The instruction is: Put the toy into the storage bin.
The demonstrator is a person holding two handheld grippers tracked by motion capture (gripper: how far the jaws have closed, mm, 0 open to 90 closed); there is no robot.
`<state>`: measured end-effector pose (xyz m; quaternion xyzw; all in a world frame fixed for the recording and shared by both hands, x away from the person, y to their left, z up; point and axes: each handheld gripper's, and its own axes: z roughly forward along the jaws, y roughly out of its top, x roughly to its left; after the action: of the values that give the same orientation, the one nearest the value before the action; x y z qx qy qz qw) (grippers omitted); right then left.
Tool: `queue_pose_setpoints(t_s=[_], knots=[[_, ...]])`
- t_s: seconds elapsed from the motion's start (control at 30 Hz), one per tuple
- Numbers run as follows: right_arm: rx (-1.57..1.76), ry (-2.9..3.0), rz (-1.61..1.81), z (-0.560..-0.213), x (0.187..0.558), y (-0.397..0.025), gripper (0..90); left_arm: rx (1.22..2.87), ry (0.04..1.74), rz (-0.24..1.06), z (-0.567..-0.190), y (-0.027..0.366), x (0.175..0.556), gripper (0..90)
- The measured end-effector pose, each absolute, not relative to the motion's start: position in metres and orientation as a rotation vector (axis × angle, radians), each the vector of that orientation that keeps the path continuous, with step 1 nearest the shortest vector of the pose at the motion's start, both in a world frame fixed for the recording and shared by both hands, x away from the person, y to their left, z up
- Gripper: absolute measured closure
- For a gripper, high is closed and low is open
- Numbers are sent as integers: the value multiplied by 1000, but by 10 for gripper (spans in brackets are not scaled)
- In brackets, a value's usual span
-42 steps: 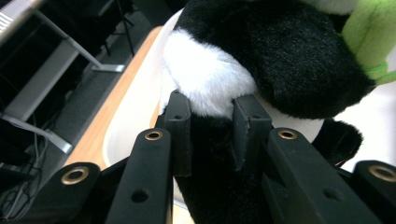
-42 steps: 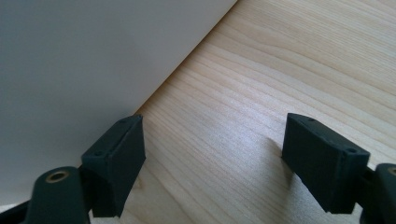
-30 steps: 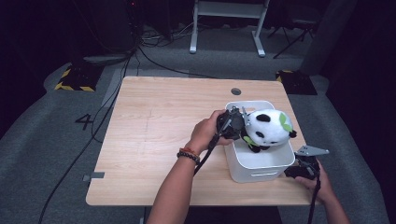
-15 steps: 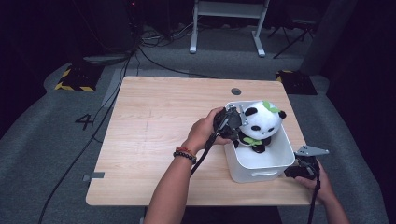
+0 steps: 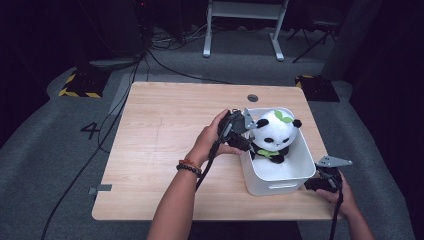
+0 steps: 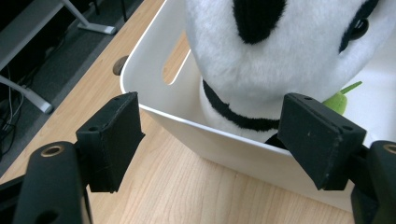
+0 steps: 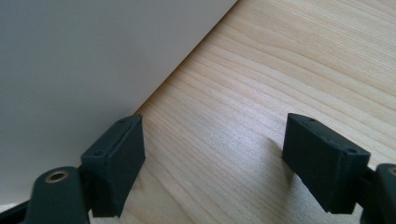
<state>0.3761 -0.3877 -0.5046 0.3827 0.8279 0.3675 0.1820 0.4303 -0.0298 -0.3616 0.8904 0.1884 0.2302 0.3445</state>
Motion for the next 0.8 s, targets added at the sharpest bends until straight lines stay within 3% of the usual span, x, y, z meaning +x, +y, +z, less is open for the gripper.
queue_pose_setpoints(t_s=[0.27,0.8], knots=[[1079,2337,1037,-505,376,-388,210,2298,512,629,-357,-25,424,168],[1081,2337,1036,-505,376,-388,209,2308,533,689,-353,-9,417,166]])
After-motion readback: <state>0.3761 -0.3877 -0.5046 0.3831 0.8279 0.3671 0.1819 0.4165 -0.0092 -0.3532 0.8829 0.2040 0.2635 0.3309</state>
